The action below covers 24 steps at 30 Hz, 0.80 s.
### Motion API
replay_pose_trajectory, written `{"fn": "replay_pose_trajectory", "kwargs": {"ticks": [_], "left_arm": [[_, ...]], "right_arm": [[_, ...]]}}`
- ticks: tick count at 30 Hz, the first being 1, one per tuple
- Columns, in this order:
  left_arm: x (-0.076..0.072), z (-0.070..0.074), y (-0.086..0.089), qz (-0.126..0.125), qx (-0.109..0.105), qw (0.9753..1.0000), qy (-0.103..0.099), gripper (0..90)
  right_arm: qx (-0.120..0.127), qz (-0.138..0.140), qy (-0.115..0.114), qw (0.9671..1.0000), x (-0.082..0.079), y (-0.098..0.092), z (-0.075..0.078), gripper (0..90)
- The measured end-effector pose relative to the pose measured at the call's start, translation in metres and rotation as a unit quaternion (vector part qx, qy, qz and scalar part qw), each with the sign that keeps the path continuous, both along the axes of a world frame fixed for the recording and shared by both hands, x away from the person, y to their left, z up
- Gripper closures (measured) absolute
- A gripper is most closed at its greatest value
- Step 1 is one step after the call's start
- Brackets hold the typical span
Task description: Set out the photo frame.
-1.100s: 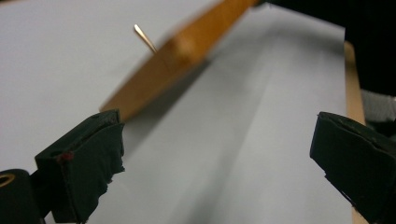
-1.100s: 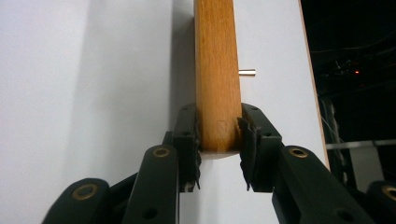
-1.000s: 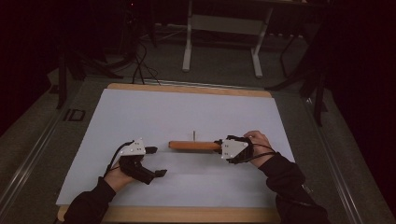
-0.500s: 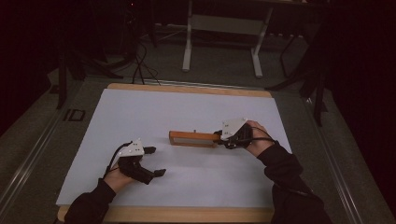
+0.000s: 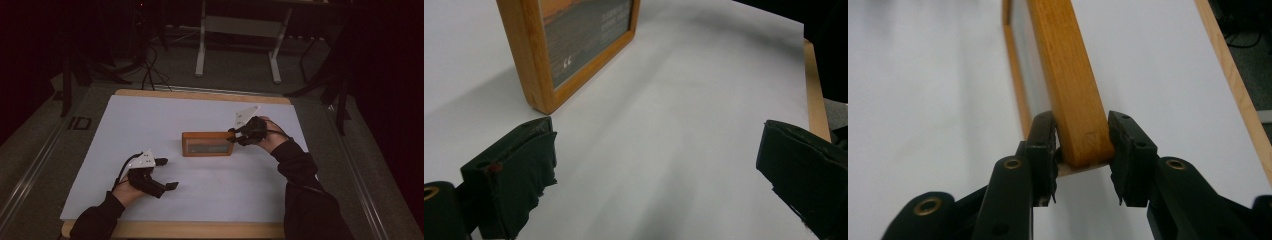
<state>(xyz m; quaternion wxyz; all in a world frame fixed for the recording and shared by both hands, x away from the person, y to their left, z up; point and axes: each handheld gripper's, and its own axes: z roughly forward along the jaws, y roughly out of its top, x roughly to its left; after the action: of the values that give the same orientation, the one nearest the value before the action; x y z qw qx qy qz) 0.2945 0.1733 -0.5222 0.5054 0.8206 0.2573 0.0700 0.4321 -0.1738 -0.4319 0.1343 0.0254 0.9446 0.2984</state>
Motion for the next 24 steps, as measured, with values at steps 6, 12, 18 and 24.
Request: {"fn": "replay_pose_trajectory", "kwargs": {"ticks": [6,12,18,24], "left_arm": [[0.0,-0.001,-0.001,0.0,0.005,1.0,-0.004,2.9],[-0.001,-0.001,-0.001,0.0,0.003,1.0,-0.009,3.0],[-0.001,-0.002,-0.001,0.0,0.004,1.0,-0.008,2.9],[0.0,-0.004,-0.001,0.0,0.004,1.0,-0.005,2.9]], "right_arm": [[0.002,-0.018,0.008,0.9998,0.012,0.004,0.0,63.8],[0.011,-0.041,0.017,0.9989,0.021,0.005,-0.003,62.3],[0.02,-0.059,0.019,0.9979,0.029,0.006,-0.006,59.7],[0.024,-0.081,0.027,0.9961,0.034,0.007,-0.008,57.8]]}}
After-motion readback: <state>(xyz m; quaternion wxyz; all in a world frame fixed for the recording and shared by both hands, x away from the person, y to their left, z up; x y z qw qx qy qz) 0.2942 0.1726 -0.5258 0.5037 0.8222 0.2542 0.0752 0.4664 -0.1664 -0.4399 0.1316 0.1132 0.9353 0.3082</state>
